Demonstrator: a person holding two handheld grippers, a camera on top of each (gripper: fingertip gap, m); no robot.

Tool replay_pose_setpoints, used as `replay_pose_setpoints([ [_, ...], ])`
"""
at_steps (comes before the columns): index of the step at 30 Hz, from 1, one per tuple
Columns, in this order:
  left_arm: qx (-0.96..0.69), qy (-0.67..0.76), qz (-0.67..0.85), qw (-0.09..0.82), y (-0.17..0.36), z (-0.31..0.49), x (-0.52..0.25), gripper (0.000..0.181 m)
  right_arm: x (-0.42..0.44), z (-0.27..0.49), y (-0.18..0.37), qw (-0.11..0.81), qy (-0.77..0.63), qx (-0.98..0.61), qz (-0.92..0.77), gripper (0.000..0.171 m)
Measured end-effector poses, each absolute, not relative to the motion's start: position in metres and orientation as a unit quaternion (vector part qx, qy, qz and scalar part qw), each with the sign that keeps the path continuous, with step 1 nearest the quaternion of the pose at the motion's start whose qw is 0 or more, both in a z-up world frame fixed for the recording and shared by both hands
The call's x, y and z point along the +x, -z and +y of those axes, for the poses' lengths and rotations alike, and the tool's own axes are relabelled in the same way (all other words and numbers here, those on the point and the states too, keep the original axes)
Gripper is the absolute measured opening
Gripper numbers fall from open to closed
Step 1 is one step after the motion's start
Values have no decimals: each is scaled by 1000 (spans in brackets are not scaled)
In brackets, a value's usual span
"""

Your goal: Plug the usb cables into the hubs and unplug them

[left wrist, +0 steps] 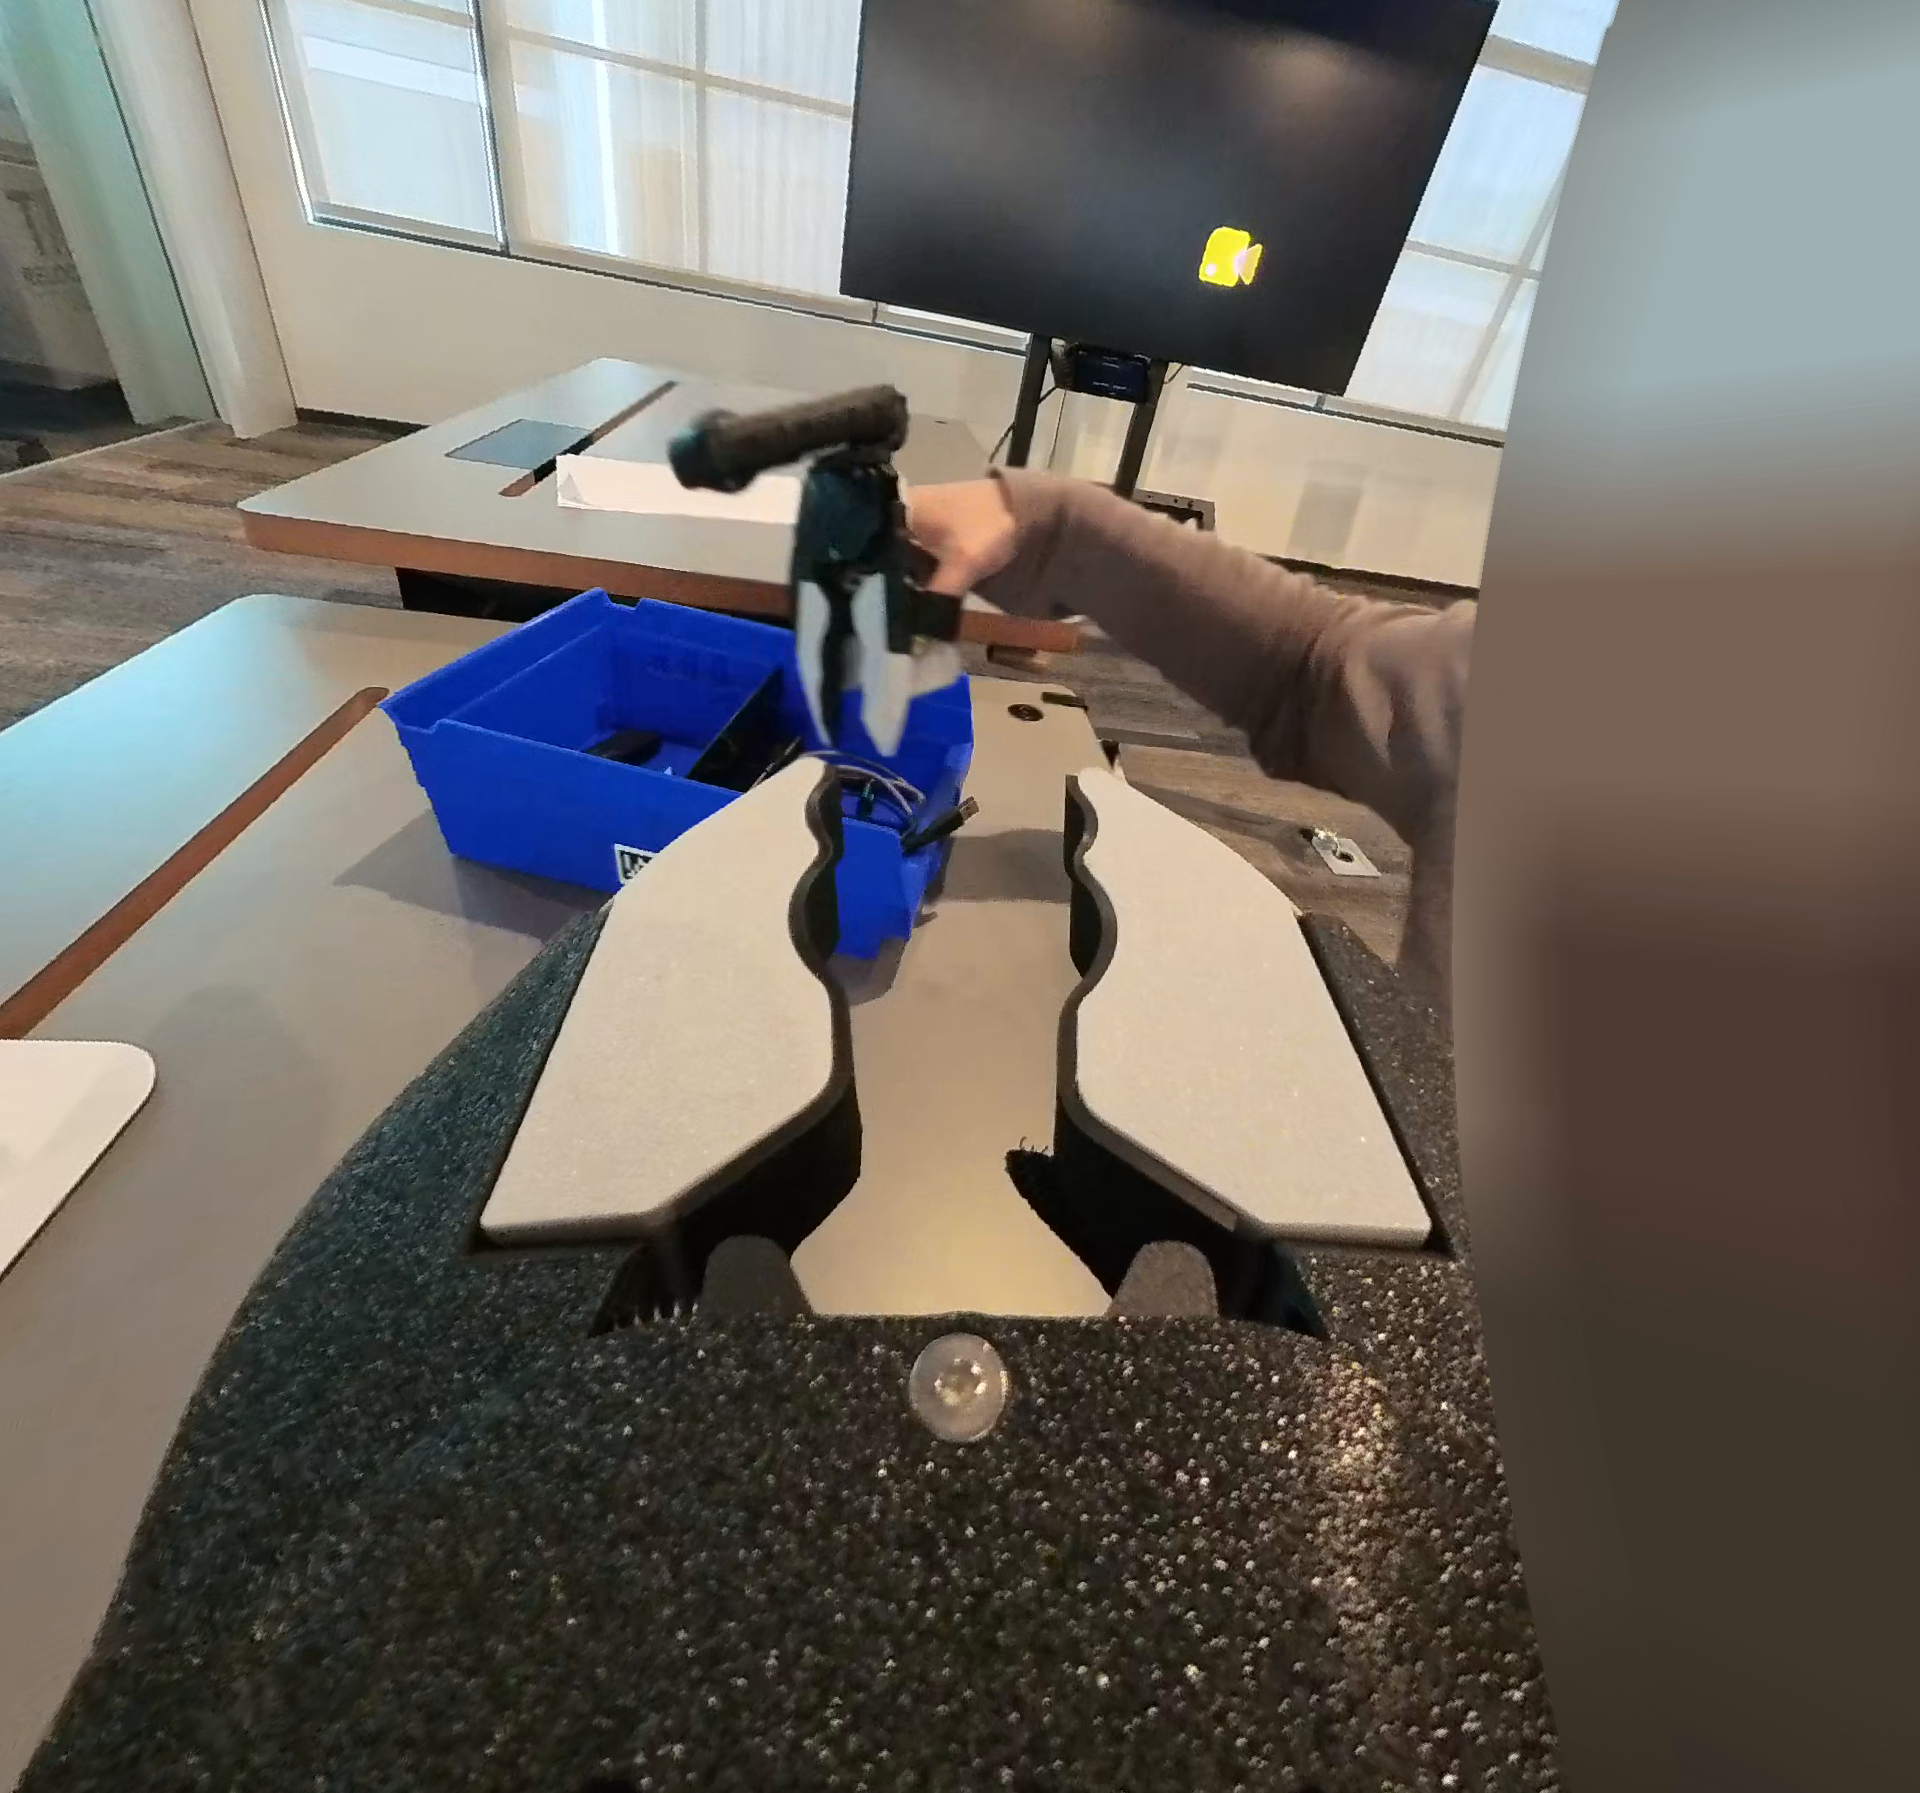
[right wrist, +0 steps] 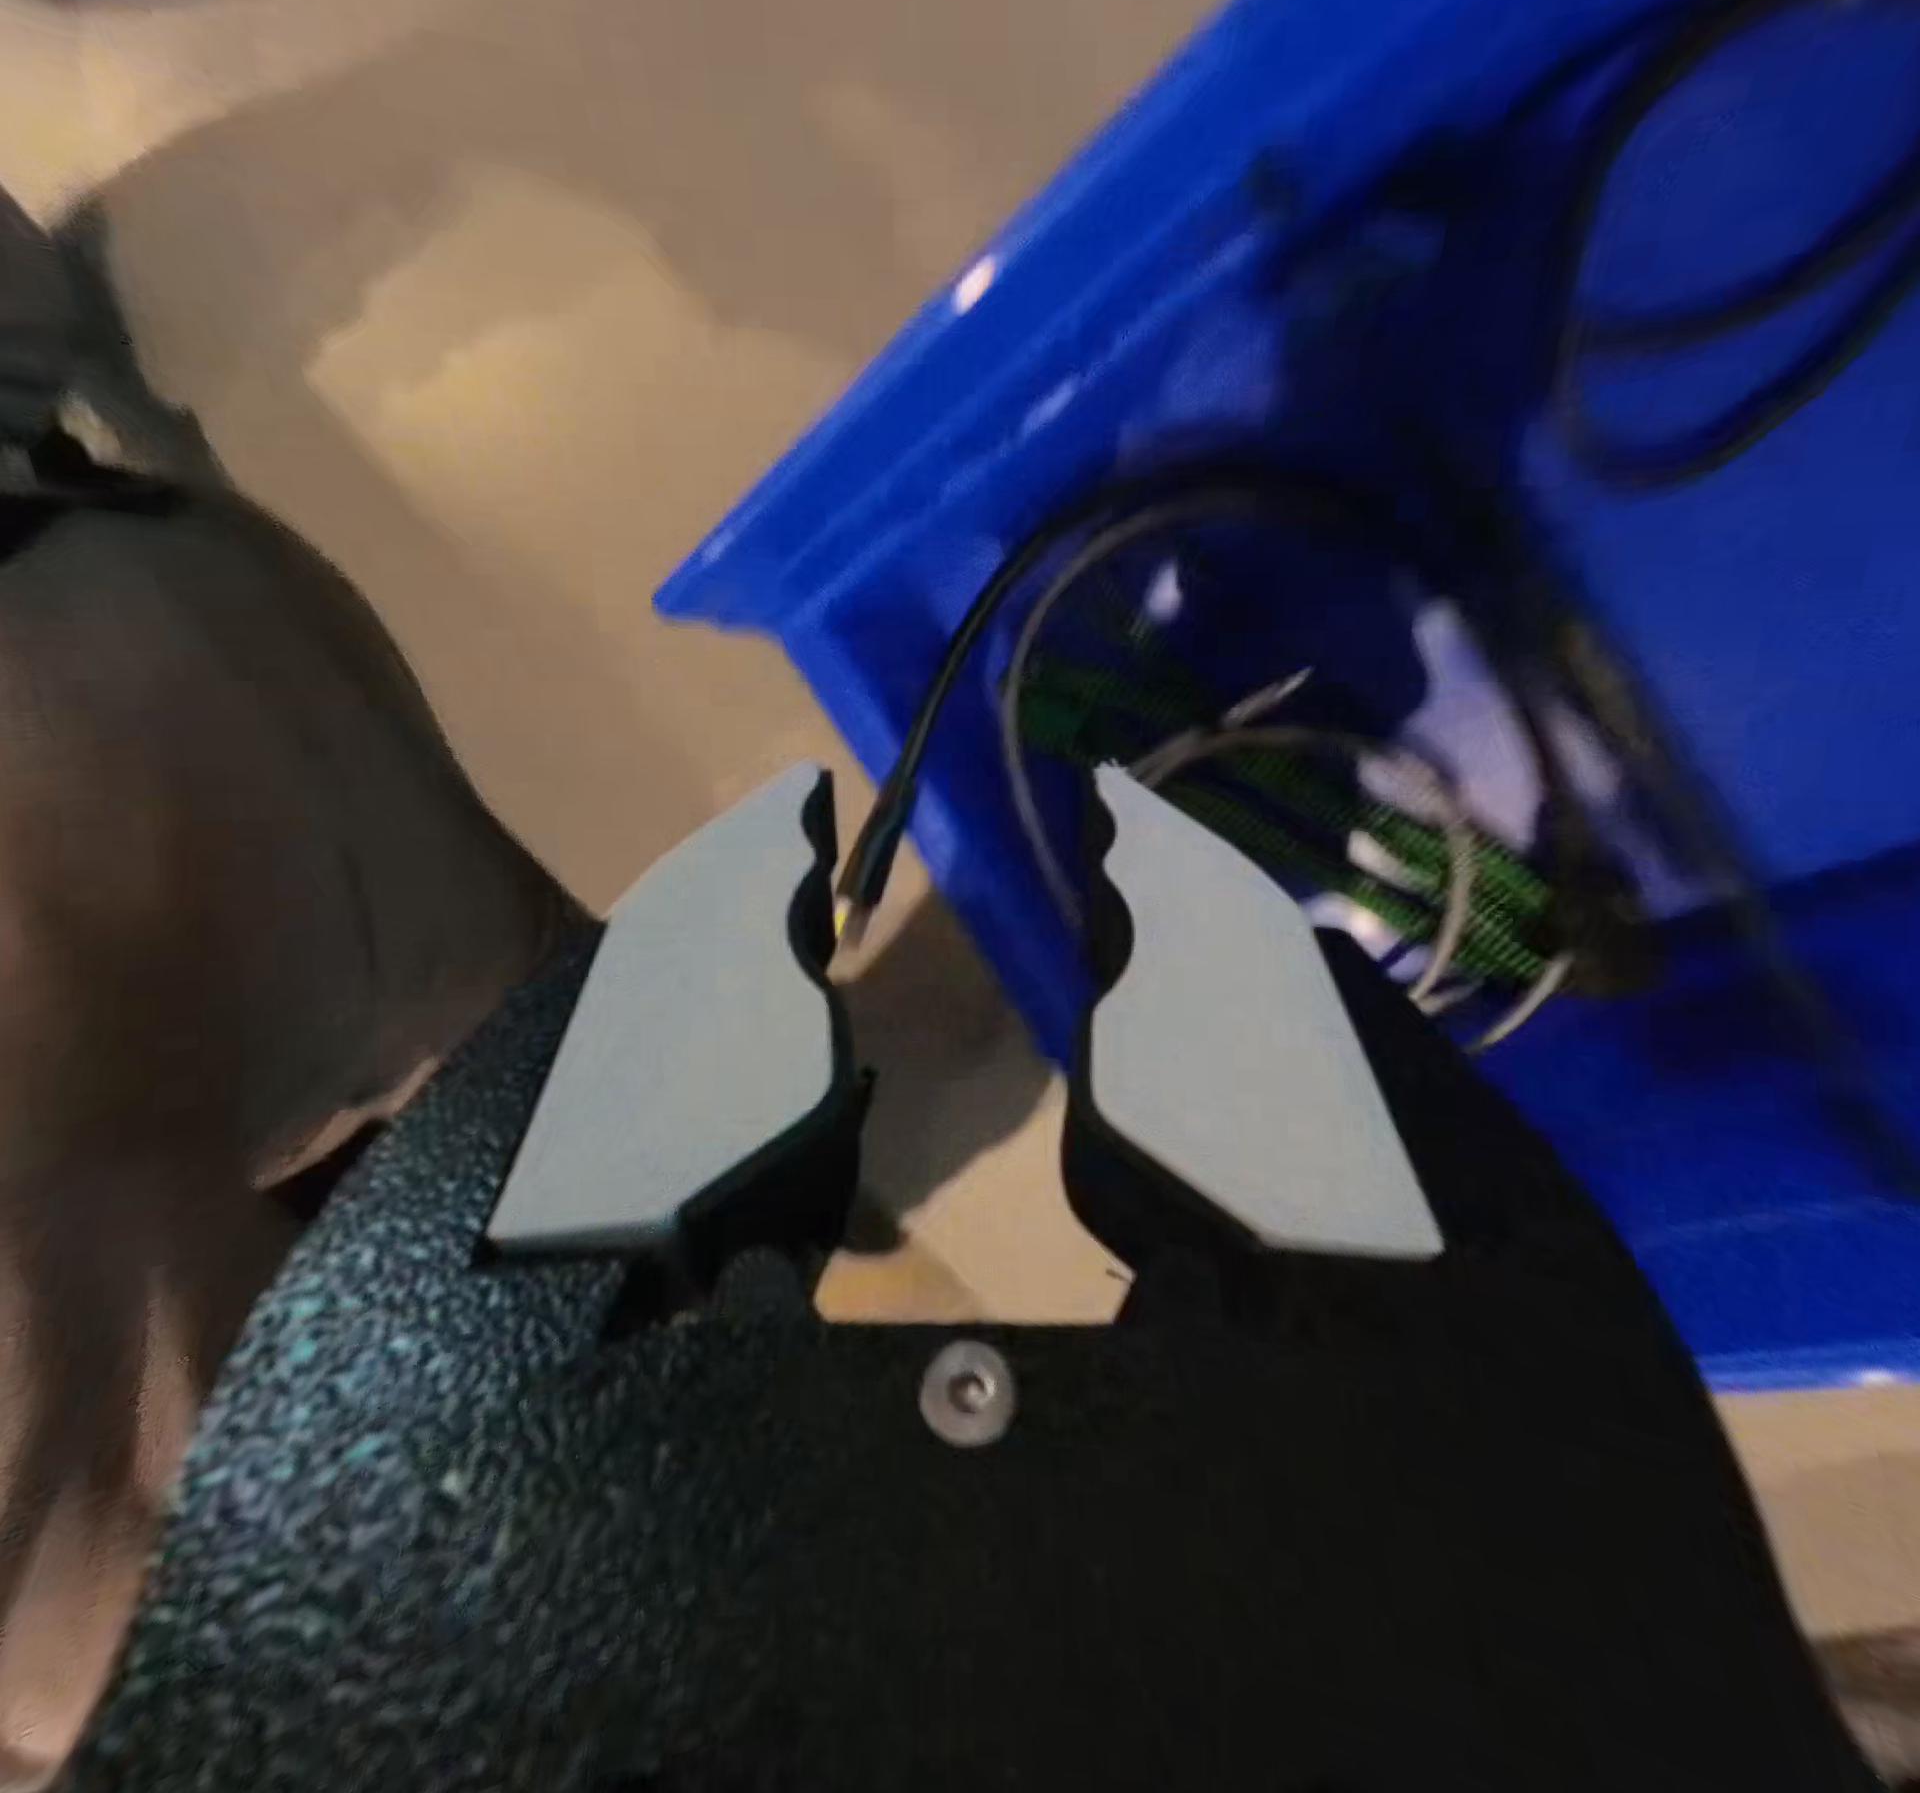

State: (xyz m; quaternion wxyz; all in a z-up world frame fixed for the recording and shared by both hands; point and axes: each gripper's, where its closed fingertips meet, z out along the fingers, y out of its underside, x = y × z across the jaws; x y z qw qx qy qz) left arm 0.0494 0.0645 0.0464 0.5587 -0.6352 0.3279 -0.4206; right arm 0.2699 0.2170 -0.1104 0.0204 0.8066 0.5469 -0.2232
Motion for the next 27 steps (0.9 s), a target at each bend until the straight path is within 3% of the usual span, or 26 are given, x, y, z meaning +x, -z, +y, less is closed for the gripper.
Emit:
replay_pose_setpoints([
  [3,-638,418,327,557,-45,66,50,40,293,185,134,65,172,804,566,40],
  [8,-641,417,330,554,-43,66,53,40,290,161,149,81,207,794,566,40],
  [12,-642,418,332,550,-42,66,55,40,298,157,157,109,185,788,578,27],
  [17,-641,419,331,551,-42,66,53,40,304,173,148,70,148,776,609,9],
  [22,-638,420,326,557,-45,66,49,40,310,208,147,-28,76,731,677,8],
  [27,-635,423,325,559,-46,65,48,40,337,217,174,4,-54,696,716,9],
])
